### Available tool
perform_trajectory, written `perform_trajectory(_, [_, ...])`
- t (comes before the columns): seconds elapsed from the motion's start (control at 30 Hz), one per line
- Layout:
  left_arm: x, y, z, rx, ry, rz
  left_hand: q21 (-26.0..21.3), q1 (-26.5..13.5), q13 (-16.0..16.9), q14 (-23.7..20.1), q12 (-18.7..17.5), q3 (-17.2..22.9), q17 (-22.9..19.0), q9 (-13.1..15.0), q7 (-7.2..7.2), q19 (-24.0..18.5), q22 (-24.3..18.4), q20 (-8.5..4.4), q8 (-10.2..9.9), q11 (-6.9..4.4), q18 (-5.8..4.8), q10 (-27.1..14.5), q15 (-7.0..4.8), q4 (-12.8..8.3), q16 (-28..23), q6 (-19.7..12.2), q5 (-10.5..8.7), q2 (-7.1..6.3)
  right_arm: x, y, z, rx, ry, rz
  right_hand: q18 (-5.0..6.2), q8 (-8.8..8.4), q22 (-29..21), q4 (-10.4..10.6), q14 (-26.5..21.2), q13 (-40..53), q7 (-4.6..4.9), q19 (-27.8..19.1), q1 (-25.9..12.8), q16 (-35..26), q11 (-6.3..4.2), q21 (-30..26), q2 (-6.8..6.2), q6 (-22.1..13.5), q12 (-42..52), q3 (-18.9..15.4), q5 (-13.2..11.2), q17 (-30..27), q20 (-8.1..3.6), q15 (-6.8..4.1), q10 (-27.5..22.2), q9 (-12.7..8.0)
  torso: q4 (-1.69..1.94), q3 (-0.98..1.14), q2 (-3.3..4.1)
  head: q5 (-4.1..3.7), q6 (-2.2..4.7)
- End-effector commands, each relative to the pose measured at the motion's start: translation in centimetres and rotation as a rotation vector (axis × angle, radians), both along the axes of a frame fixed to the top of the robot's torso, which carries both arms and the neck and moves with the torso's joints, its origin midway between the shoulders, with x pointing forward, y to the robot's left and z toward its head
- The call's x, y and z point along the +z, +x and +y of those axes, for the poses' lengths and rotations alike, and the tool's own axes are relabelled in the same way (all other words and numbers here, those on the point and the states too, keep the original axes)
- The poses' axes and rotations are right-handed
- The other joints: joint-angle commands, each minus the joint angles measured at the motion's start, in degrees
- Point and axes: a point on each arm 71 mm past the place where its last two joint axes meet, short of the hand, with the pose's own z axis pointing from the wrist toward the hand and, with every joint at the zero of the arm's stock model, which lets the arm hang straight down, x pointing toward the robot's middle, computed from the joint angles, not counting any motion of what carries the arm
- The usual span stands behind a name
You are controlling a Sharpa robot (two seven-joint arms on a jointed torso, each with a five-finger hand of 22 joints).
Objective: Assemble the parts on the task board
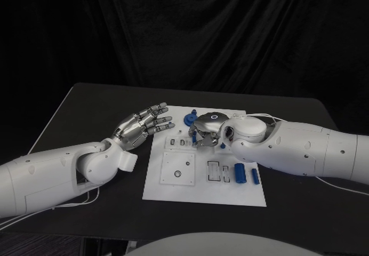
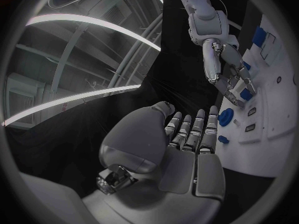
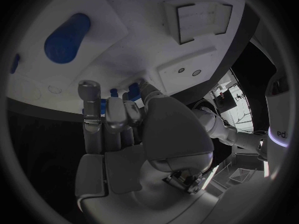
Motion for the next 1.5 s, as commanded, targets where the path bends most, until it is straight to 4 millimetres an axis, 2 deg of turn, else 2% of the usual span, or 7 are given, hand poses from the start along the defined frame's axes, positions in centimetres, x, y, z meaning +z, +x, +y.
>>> perform_trajectory(0.03, [0.0,-0.1,-0.2,-0.011,-0.016,-0.006,0.2,-0.7,0.0,-0.1,-0.2,0.3,0.0,0.0,0.26,0.0,0.1,0.22,0.2,0.11,-0.96,-0.1,0.20,0.1,0.2,-0.3,-0.35,0.11,-0.2,-0.1,0.0,0.010,-0.004,-0.001,0.63,-1.42,4.6,0.2,-0.3,-0.1,-0.11,-0.3,-0.8,-0.4,0.07,-0.4,-0.21,-1.9,-0.4,-0.6,-0.9,-0.1,0.00,-0.06,-0.5,-0.9,-0.03,-0.03,0.00,0.02,0.02])
perform_trajectory(0.4, [0.0,0.0,0.1,0.002,-0.016,-0.014,0.2,-0.7,0.0,-0.1,0.0,0.4,0.0,0.0,0.28,0.0,0.1,0.21,0.2,0.10,-0.97,-0.1,0.21,0.1,0.2,-0.2,-0.35,0.13,0.4,-0.3,-0.2,0.023,0.059,-0.040,0.61,-5.19,4.7,1.3,-0.3,-0.8,-1.20,0.1,-2.2,-0.2,-0.64,-0.8,-1.23,-10.6,-0.8,-2.5,-2.9,0.0,-0.39,-0.55,-1.1,-5.9,-0.02,-0.01,-0.04,0.10,0.20])
perform_trajectory(0.73, [0.4,-0.3,0.7,0.061,-0.005,-0.043,0.9,-1.3,0.2,1.2,1.8,2.1,0.3,0.3,0.78,0.6,0.4,0.41,1.0,0.55,-1.27,0.9,0.72,-0.4,2.4,1.5,0.47,-0.65,3.4,-0.9,-0.8,0.064,0.223,-0.144,0.30,-3.65,5.3,2.2,0.5,0.3,-1.89,1.0,-2.3,1.2,-1.23,1.2,-1.12,-4.7,0.1,-2.8,-2.8,1.0,-0.81,-1.04,0.2,-5.0,-0.04,0.02,-0.08,0.44,0.76])
perform_trajectory(1.0, [1.9,0.3,1.7,0.108,0.078,-0.082,2.7,-2.2,0.2,2.7,3.3,3.7,0.2,0.3,1.44,3.2,1.1,0.53,1.5,1.67,-2.31,2.0,1.86,-0.9,4.8,2.8,0.19,-2.39,6.7,-1.0,-5.0,0.016,0.347,-0.151,0.24,-3.02,5.3,1.8,0.4,-0.2,-1.98,1.3,-0.1,0.7,-1.39,1.2,0.43,-2.5,-0.3,-1.7,-0.9,0.6,-1.03,-1.20,-0.2,-5.8,-0.19,0.13,-0.37,1.53,2.26])
perform_trajectory(1.37, [4.1,4.3,1.8,0.032,0.295,-0.035,6.7,-7.2,1.0,7.9,11.0,-2.7,0.4,0.6,3.91,8.2,2.8,0.07,2.6,6.93,-2.95,8.4,2.07,7.2,10.9,6.3,-10.26,-3.50,6.9,-0.6,-12.7,-0.240,0.614,0.064,0.38,-1.27,4.9,4.3,-0.4,-3.7,0.52,0.8,1.4,-1.3,0.37,-1.1,1.87,2.9,-3.1,-1.4,-2.3,-1.2,-0.18,0.04,-2.6,-6.6,-0.48,0.78,-2.05,2.39,3.81])
perform_trajectory(1.4, [4.1,4.6,1.8,0.022,0.323,-0.037,7.5,-7.6,1.0,9.0,11.7,-3.6,0.4,0.8,4.35,9.1,3.1,-0.02,3.1,7.25,-2.63,10.1,1.70,7.2,11.9,7.9,-11.89,-3.31,6.6,-0.5,-13.4,-0.262,0.647,0.109,1.53,-1.56,2.4,6.0,-5.9,-12.2,1.79,-4.6,1.3,-8.6,1.72,-13.3,2.31,3.0,-10.6,-1.5,-1.7,-6.5,0.92,1.46,-12.3,-7.2,-0.59,0.95,-2.48,2.40,3.86])
perform_trajectory(1.5, [4.2,5.1,1.7,0.003,0.384,-0.044,8.9,-7.2,0.9,10.5,12.2,-4.8,0.5,0.9,4.70,10.5,3.8,-0.04,3.7,7.31,-2.30,11.9,1.40,7.2,13.3,9.7,-14.06,-3.39,5.9,-0.3,-14.5,-0.307,0.716,0.190,2.16,-2.01,-0.1,7.5,-19.5,-21.3,2.77,-12.7,1.9,-23.5,3.44,-24.8,2.88,2.9,-19.8,-1.2,1.6,-17.1,2.55,3.63,-24.7,-7.9,-0.71,1.28,-3.23,2.48,3.96])
